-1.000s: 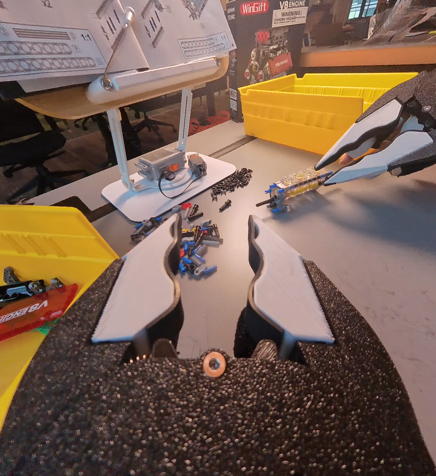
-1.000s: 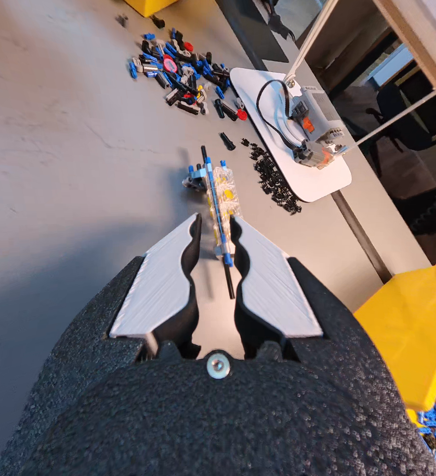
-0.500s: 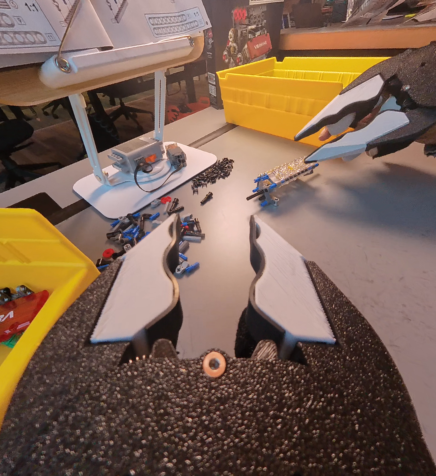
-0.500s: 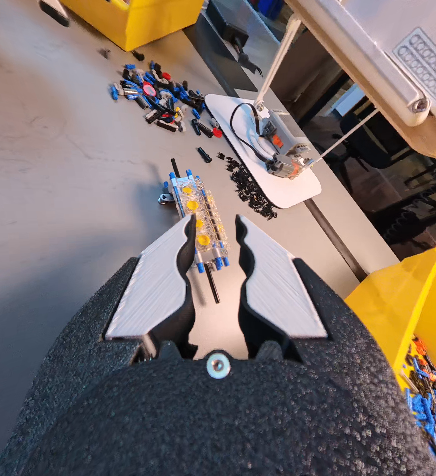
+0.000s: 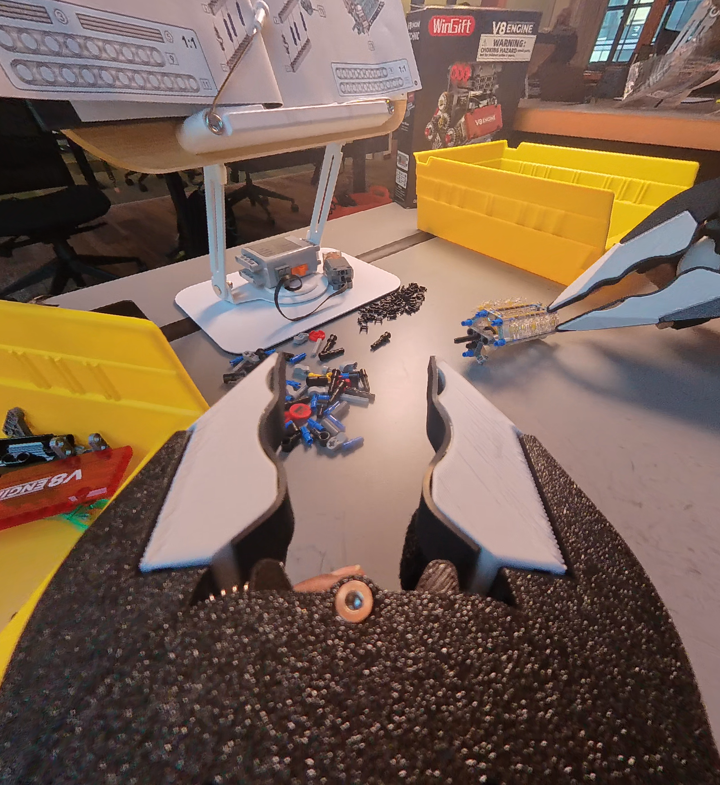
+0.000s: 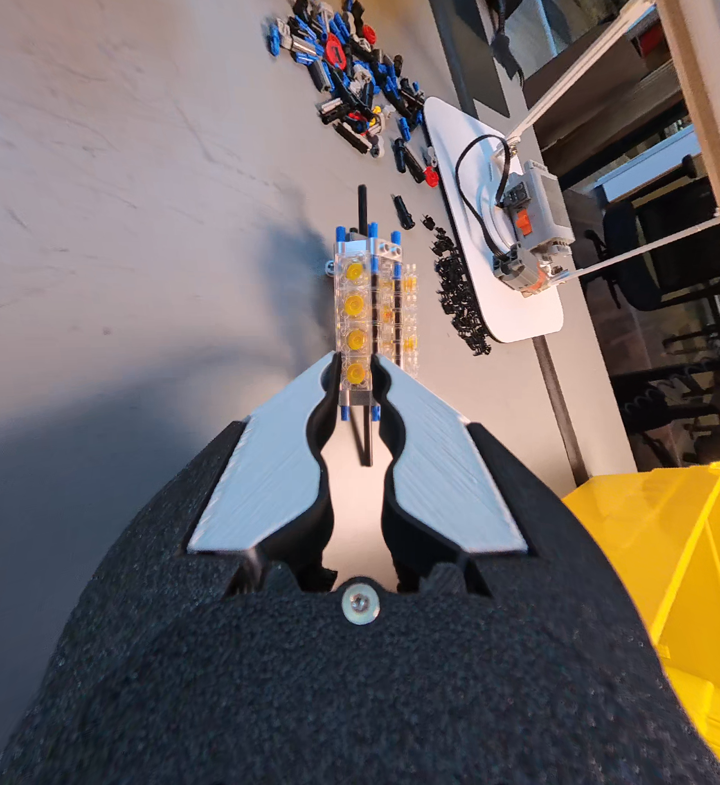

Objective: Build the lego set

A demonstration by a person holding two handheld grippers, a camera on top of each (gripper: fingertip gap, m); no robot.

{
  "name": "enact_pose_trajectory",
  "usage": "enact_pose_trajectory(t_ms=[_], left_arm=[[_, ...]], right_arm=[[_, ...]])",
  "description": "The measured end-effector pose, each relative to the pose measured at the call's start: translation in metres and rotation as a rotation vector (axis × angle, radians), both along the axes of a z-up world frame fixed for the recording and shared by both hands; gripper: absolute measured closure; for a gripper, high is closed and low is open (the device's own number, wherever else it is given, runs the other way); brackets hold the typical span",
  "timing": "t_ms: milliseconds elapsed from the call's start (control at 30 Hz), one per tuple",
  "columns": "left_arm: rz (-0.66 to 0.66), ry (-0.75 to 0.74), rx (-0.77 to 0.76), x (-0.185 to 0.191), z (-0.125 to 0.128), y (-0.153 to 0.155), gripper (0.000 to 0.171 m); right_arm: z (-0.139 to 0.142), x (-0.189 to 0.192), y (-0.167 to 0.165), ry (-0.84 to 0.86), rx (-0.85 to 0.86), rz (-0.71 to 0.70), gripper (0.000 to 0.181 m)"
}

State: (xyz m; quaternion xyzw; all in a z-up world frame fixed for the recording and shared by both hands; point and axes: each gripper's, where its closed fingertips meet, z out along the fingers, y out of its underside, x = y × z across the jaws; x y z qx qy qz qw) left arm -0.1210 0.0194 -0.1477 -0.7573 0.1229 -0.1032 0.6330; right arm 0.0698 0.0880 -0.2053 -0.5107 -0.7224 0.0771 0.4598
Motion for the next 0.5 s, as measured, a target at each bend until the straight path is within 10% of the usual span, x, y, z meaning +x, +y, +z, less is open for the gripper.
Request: enact_pose_trajectory(t_ms=[500], left_arm=[[0.010,0.030,0.031,-0.002,0.005,-0.002,0.103]], right_arm=[[-0.004,0.003,0.008,0.008,-0.026,-0.048,0.166]])
